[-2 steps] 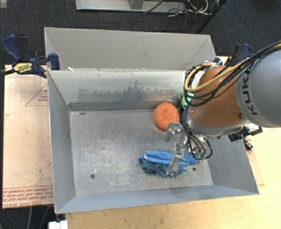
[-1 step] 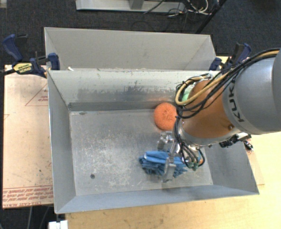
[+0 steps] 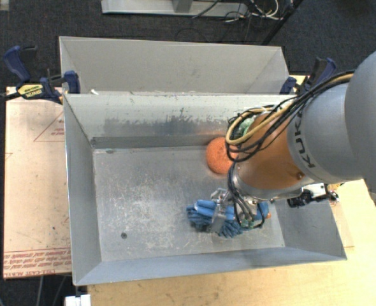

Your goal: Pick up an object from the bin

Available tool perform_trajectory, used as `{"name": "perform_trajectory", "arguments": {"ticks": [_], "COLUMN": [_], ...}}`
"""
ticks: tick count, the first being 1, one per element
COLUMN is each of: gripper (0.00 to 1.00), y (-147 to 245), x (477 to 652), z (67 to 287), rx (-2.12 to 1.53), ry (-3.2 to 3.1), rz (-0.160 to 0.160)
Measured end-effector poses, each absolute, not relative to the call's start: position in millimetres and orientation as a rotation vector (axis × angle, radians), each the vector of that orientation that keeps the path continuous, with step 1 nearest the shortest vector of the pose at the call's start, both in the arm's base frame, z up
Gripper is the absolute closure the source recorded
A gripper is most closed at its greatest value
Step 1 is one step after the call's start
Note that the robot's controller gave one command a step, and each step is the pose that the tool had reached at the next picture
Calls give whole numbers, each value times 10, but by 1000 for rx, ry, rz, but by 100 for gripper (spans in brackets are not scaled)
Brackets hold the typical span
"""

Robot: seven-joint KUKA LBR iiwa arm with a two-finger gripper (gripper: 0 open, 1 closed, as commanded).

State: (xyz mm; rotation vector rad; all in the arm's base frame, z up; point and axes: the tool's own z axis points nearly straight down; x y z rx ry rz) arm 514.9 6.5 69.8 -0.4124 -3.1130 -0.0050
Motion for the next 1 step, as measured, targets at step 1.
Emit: {"name": "perform_trajectory", "arguments": {"ticks": [1], "gripper": [100], "y": [65], "x": [5149], "z": [698], "rx": [-412], "ry": [-3113], "rz": [-5]}}
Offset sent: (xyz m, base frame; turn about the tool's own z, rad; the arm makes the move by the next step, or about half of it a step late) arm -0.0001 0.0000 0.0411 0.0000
